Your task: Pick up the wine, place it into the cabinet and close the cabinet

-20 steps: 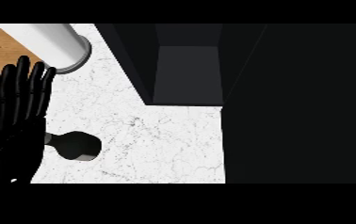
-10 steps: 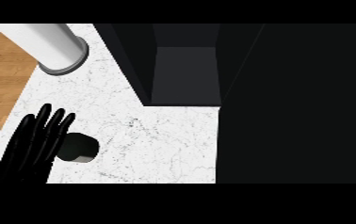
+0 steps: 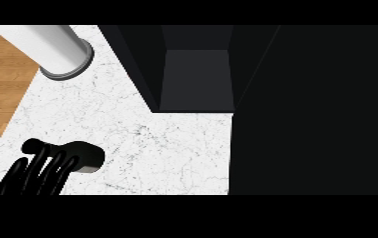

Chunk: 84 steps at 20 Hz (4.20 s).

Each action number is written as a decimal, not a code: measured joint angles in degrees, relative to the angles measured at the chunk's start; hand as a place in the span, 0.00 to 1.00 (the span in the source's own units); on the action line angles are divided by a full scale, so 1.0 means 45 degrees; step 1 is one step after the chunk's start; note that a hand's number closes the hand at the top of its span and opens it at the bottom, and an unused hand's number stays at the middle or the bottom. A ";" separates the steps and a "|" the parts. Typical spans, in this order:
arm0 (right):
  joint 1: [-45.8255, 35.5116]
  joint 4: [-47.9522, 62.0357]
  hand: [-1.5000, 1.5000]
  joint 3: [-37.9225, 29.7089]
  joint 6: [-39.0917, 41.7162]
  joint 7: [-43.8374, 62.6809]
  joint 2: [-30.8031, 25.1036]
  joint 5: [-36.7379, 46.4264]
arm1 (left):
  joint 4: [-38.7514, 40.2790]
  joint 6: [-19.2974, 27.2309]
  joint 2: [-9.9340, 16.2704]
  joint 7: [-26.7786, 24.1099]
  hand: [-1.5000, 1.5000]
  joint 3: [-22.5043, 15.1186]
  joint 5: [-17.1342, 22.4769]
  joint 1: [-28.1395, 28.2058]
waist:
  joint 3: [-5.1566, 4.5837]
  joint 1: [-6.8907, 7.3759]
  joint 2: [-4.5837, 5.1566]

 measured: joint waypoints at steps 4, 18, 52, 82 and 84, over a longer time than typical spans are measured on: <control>-0.0157 -0.0124 0.00 0.0108 -0.0053 0.0503 0.0005 -0.0017 | -0.0126 0.0135 0.0060 0.0383 0.00 0.0031 0.0025 0.0236 | 0.0002 -0.0003 0.0000; -0.1328 -0.0233 0.00 0.0427 -0.0895 0.1733 0.0091 0.0182 | -0.0335 0.1158 0.0196 0.1564 0.00 0.1071 0.0307 0.0074 | 0.0000 0.0025 -0.0023; -0.1962 -0.0617 0.00 -0.0029 -0.1056 0.2932 -0.0150 0.0489 | 0.3296 -0.1294 0.1467 0.2483 0.00 0.6705 0.4367 -0.1417 | -0.0003 -0.0127 0.0000; -0.2954 -0.0665 0.00 -0.0205 -0.1132 0.3948 0.0155 0.0694 | 1.1319 -0.3708 0.0801 -0.2482 0.00 0.6821 -0.0745 -0.4492 | -0.0003 -0.0183 0.0016; -0.2855 -0.0715 0.00 -0.0194 -0.1125 0.3928 0.0196 0.0702 | 1.1863 -0.3959 0.0869 -0.2894 0.00 0.6847 -0.0908 -0.4588 | -0.0005 -0.0209 0.0011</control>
